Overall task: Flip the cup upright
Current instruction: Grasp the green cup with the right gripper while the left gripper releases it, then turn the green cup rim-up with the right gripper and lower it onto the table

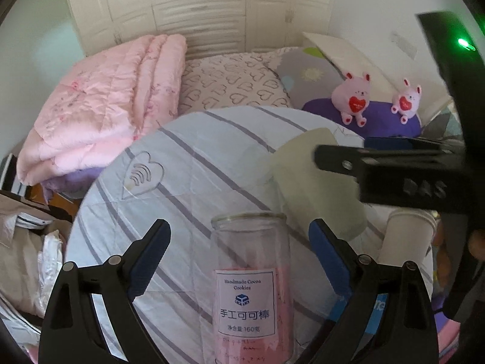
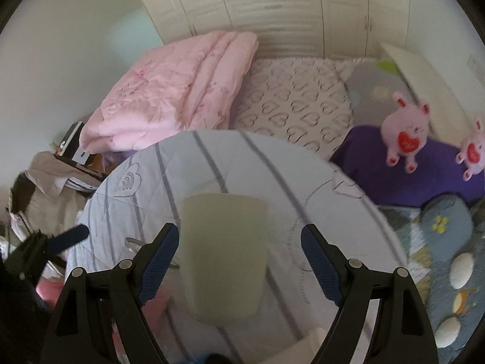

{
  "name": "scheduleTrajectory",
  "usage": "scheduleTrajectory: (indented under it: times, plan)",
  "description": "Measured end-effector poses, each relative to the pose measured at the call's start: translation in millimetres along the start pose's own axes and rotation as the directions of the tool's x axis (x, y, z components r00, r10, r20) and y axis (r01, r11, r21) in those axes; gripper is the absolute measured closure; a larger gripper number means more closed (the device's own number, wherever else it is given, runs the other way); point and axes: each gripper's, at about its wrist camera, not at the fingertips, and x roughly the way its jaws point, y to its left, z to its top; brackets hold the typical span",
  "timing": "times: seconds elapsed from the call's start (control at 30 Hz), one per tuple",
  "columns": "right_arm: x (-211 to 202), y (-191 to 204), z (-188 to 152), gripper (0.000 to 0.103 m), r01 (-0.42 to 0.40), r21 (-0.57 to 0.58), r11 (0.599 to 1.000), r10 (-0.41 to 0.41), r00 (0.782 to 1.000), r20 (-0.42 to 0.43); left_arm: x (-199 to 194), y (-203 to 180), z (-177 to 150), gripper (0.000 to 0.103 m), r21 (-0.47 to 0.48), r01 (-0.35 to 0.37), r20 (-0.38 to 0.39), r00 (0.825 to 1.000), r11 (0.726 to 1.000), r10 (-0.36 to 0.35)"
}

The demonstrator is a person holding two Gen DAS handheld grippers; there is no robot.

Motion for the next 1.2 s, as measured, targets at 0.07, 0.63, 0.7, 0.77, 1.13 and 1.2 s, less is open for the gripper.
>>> scheduleTrajectory:
  times: [0.07,0.63,0.7,0.77,1.13,1.2]
  plan:
    - [8,0,2,0.019,0.003,0.009,1.000,-0.002,1.000,-0.025,2,-1,0,0.009,0.000,0.024,-0.005,1.000,1.000,-0.024]
    - [55,-3,16,0.022,-0.123,0.048,0.991,0.130,0.972,-0.197,7,-12,1,0.009,0.034,0.103,-0.011,0.995,0.994,-0.103]
    - [48,-2,13,0.023,-0.127,0.034,0.991,0.130,0.977,-0.171,7,-16,0,0.009,0.048,0.102,-0.016,0.995,0.994,-0.101]
    - [40,-2,11,0.023,-0.121,0.021,0.992,0.122,0.982,-0.145,8,-18,0,0.009,0.053,0.109,-0.018,0.994,0.993,-0.108]
    - [-3,3,3,0.023,-0.088,-0.094,0.992,0.100,0.987,0.129,20,-27,5,0.009,0.010,0.078,-0.023,0.997,0.997,-0.077]
    - [-6,4,-1,0.023,-0.085,-0.105,0.991,0.103,0.980,0.172,21,-25,5,0.009,-0.008,0.072,-0.017,0.997,0.997,-0.072]
